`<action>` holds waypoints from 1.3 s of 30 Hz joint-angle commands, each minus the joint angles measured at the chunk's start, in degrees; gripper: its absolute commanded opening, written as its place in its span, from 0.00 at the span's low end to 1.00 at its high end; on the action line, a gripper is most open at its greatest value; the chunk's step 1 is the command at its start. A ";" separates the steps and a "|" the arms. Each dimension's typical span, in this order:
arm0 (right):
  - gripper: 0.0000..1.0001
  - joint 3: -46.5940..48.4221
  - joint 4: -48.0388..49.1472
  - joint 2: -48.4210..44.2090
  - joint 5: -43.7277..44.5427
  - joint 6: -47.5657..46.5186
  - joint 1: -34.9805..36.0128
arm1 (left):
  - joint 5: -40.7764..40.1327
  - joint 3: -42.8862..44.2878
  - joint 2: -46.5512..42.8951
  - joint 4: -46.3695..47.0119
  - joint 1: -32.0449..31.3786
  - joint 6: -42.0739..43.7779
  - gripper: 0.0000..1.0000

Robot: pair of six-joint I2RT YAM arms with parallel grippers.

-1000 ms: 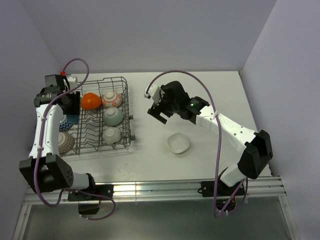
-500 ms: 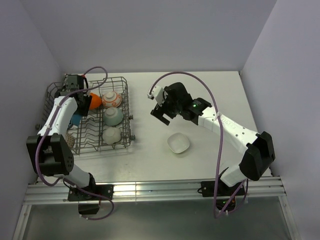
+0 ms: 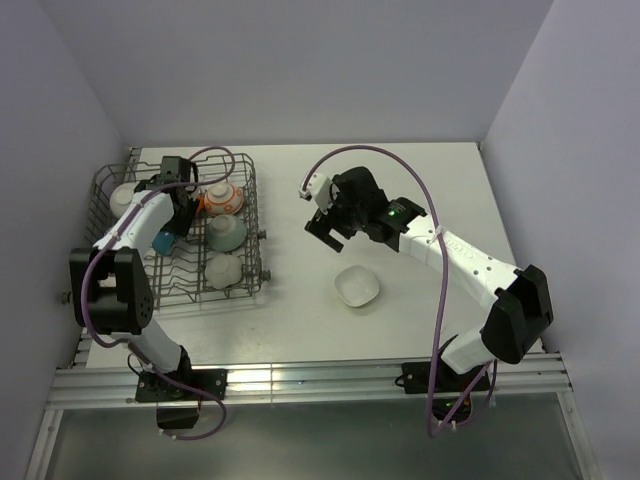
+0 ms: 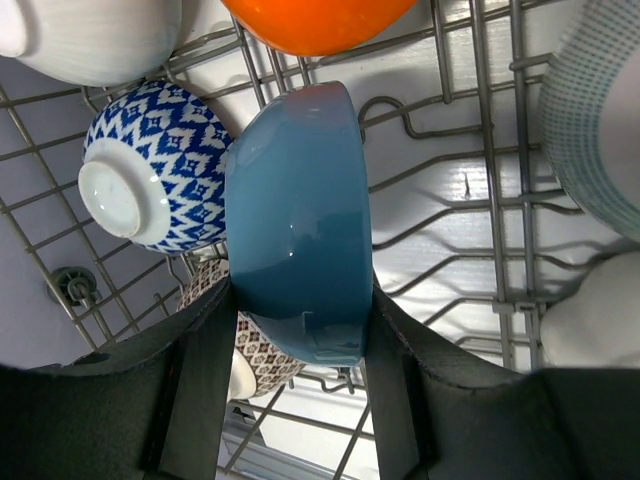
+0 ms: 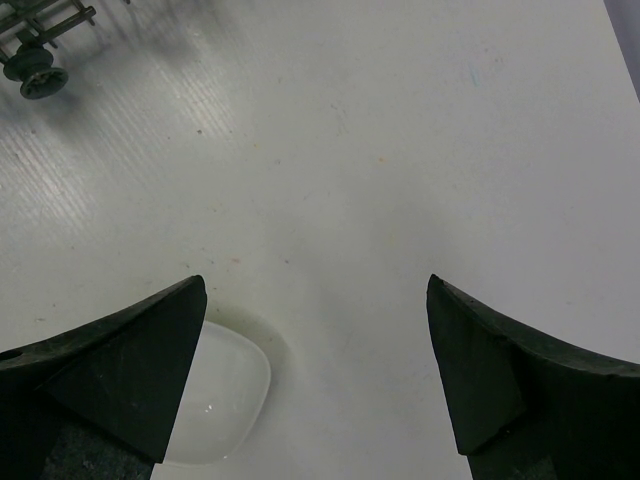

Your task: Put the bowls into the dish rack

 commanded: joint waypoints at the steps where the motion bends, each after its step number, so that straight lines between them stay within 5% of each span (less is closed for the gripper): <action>1: 0.98 0.02 1.20 -2.82 0.52 0.73 -0.42 | -2.91 -0.30 0.66 2.66 -0.75 -0.81 0.02; 7: 0.98 -0.07 0.94 -2.56 0.61 0.55 -0.59 | -2.91 0.31 2.16 2.84 -2.24 -1.95 0.16; 17: 0.98 0.11 0.50 -2.20 0.61 0.38 -0.59 | 0.16 1.36 3.21 0.12 -4.35 -4.06 0.75; 33: 0.99 -0.50 -3.62 -2.99 -6.15 4.85 -4.28 | 11.67 9.97 -1.95 -7.27 -4.27 -6.87 0.87; 39: 0.98 -4.45 -8.55 -4.31 -14.58 7.67 -9.11 | 36.04 14.46 -8.81 -8.94 -0.05 -6.96 0.99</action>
